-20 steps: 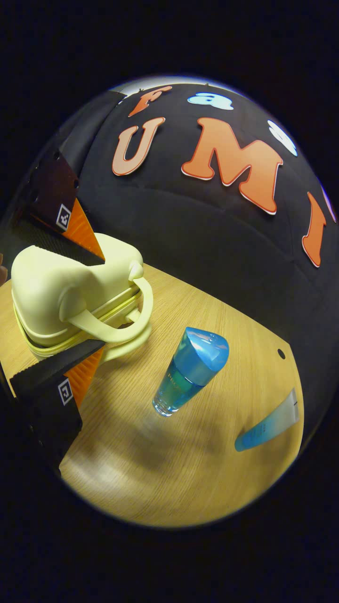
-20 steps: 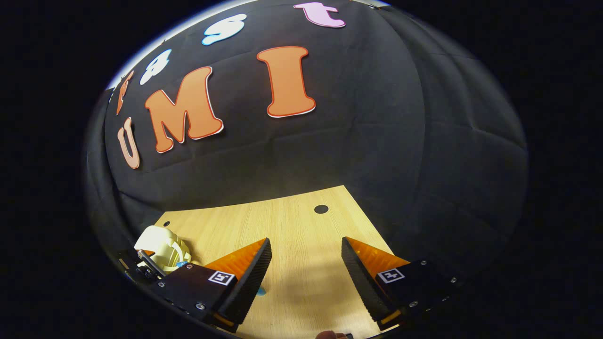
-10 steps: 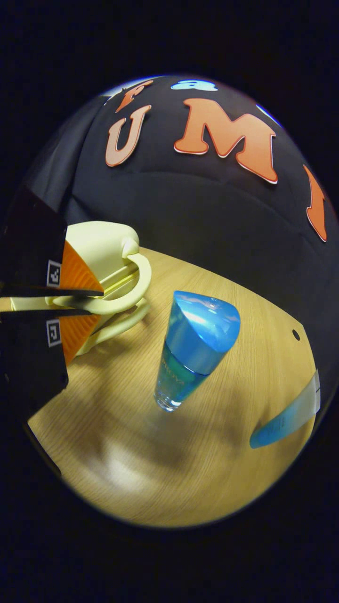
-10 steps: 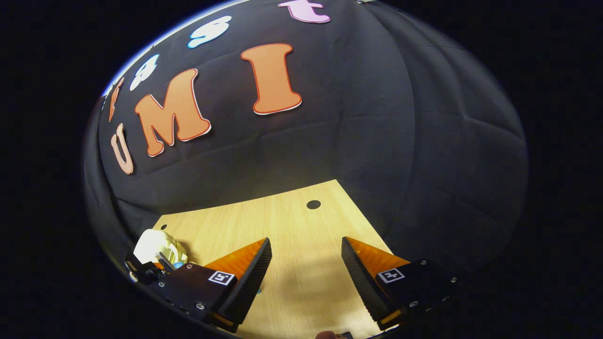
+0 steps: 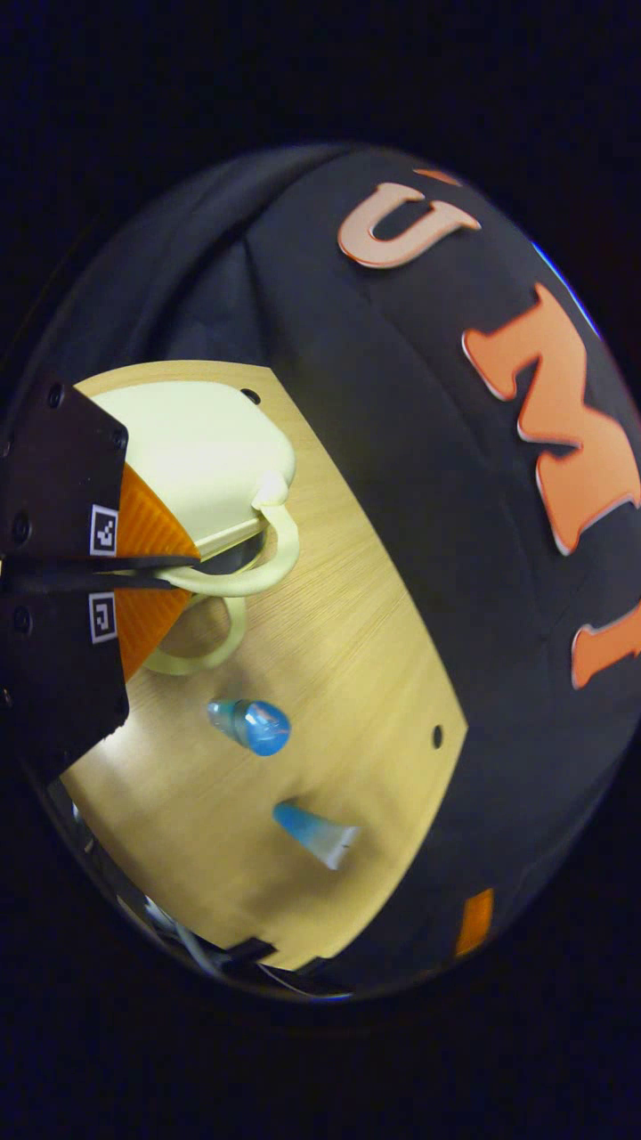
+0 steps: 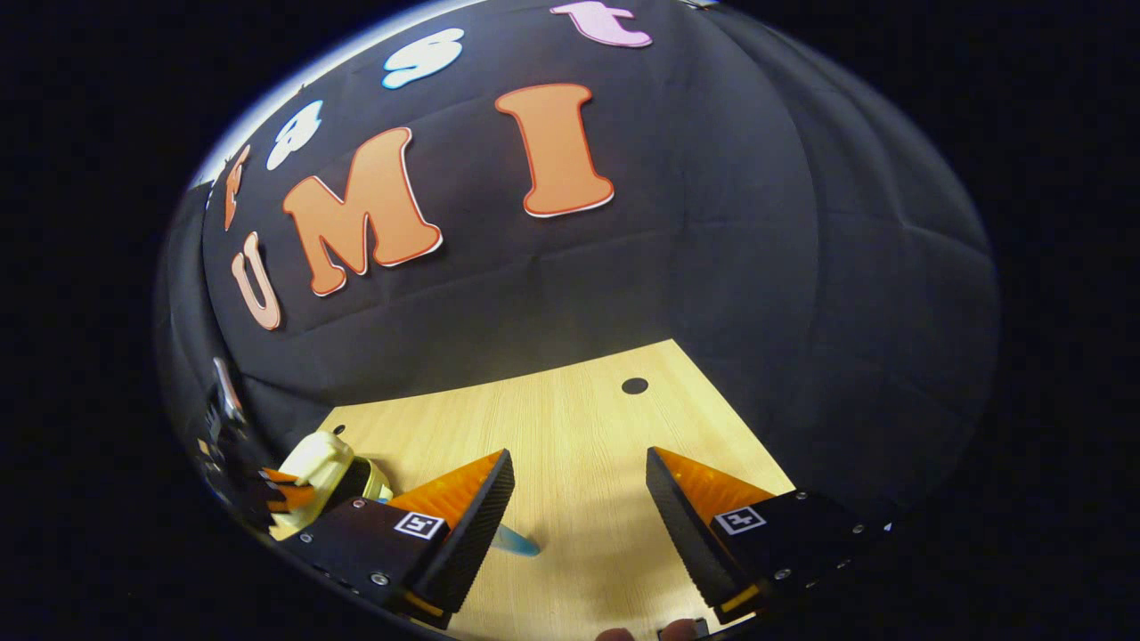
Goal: First open the suitcase, pack the skin care products into it, and then close the suitcase.
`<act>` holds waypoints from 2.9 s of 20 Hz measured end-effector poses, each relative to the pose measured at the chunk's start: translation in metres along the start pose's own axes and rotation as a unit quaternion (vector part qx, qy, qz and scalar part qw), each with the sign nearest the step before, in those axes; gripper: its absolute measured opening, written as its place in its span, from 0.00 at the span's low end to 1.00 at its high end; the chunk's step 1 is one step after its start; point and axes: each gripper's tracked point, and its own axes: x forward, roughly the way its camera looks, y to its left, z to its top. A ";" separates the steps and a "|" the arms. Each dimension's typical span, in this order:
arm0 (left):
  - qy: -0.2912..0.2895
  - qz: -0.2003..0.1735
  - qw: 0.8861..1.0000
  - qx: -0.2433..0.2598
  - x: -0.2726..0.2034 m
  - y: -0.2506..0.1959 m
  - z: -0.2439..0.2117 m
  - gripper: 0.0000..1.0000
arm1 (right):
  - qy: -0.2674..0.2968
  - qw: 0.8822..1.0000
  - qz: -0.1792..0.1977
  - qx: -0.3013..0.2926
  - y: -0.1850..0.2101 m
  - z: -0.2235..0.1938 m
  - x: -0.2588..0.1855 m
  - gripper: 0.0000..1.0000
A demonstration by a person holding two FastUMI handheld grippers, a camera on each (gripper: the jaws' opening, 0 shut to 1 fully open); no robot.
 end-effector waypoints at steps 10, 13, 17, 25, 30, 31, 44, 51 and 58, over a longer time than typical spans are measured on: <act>-0.117 -0.104 0.947 -0.282 -0.065 0.206 -0.049 0.00 | -0.040 0.999 0.016 0.024 0.158 -0.014 -0.041 0.94; -0.093 -0.088 0.938 -0.322 -0.055 0.287 -0.122 0.00 | -0.033 0.998 0.033 0.044 0.215 -0.021 -0.050 0.94; -0.069 -0.083 0.930 -0.351 -0.021 0.325 -0.182 0.00 | -0.017 0.998 0.042 0.044 0.244 -0.024 -0.050 0.95; 0.048 -0.051 0.909 -0.410 0.083 0.339 -0.332 0.01 | 0.008 0.999 0.013 0.029 0.246 -0.041 -0.043 0.95; 0.090 -0.022 0.909 -0.407 0.109 0.331 -0.359 0.12 | 0.014 1.000 -0.001 0.027 0.230 -0.045 -0.045 0.95; 0.094 -0.022 0.907 -0.410 0.110 0.332 -0.362 0.14 | 0.015 1.000 -0.003 0.024 0.228 -0.047 -0.045 0.95; -0.126 0.126 0.935 -0.305 0.002 0.344 -0.155 0.98 | -0.014 0.999 -0.004 -0.035 0.187 -0.030 -0.040 0.95; -0.315 0.101 0.920 -0.210 -0.081 0.199 0.056 0.97 | -0.067 0.996 0.000 -0.063 0.156 0.000 -0.028 0.95; -0.332 0.018 0.924 -0.189 -0.058 -0.002 0.115 0.95 | -0.063 0.993 -0.015 -0.099 0.109 -0.009 -0.018 0.95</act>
